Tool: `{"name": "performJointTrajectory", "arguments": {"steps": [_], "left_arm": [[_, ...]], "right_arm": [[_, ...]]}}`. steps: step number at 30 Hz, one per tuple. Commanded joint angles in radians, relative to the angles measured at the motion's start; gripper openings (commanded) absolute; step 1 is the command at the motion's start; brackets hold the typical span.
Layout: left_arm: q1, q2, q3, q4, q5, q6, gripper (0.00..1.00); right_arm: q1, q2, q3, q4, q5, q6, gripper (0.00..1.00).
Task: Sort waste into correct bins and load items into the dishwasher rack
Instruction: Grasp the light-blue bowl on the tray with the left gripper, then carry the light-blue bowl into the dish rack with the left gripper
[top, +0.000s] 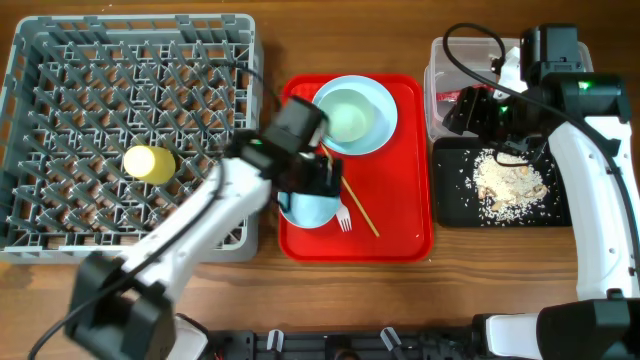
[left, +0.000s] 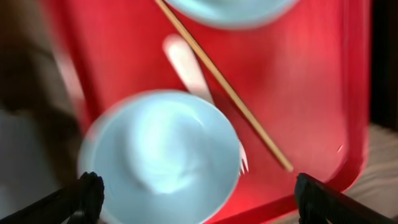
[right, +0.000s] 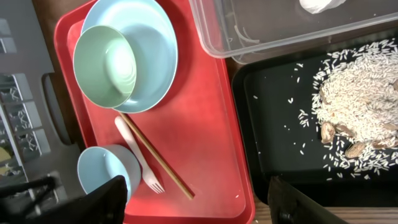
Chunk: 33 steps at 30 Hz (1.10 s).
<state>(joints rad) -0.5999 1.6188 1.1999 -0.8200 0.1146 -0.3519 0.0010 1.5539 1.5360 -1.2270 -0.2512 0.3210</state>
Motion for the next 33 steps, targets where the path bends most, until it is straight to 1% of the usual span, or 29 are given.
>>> {"name": "performJointTrajectory", "arguments": {"steps": [1,3,5,6,8,10,12,14,19,24,26,28,30,33], "left_arm": [[-0.077,0.098,0.010,0.008,0.007,0.008,0.95],[-0.105,0.142,0.010,0.010,0.007,0.008,0.90],[-0.125,0.181,0.010,0.013,0.007,0.008,0.80],[-0.133,0.197,0.010,0.013,0.007,0.008,0.76],[-0.143,0.222,0.010,0.013,0.007,0.008,0.60],[-0.149,0.237,0.010,0.013,0.003,0.008,0.48],[-0.149,0.237,0.010,0.015,-0.005,0.008,0.28],[-0.149,0.235,0.011,0.021,-0.019,0.008,0.04],[-0.148,0.212,0.030,0.023,-0.043,0.008,0.04],[-0.126,0.133,0.103,-0.010,-0.072,0.010,0.04],[-0.092,0.091,0.140,-0.040,-0.071,0.046,0.04],[-0.043,0.045,0.174,-0.066,-0.070,0.092,0.04],[0.041,-0.011,0.212,-0.087,-0.044,0.146,0.04],[0.175,-0.071,0.231,-0.082,0.056,0.224,0.04]], "right_arm": [[0.000,0.004,0.017,-0.002,0.019,0.011,0.74],[0.000,0.004,0.017,-0.003,0.019,0.011,0.75],[0.000,0.004,0.016,-0.003,0.019,0.011,0.75],[0.000,0.004,0.016,-0.003,0.019,0.012,0.75],[0.000,0.004,0.016,-0.003,0.019,0.011,0.75],[0.000,0.004,0.016,-0.005,0.019,0.011,0.75],[0.000,0.004,0.016,-0.006,0.019,0.011,0.75],[0.000,0.004,0.016,-0.006,0.019,0.011,0.74],[0.000,0.004,0.016,-0.008,0.019,0.011,0.75],[0.000,0.004,0.016,-0.013,0.019,0.008,0.74],[0.000,0.004,0.016,-0.014,0.019,-0.003,0.75],[0.000,0.004,0.016,-0.014,0.019,-0.006,0.75],[0.000,0.004,0.016,-0.016,0.019,-0.006,0.75],[0.000,0.004,0.016,-0.016,0.019,-0.007,0.74]]}}
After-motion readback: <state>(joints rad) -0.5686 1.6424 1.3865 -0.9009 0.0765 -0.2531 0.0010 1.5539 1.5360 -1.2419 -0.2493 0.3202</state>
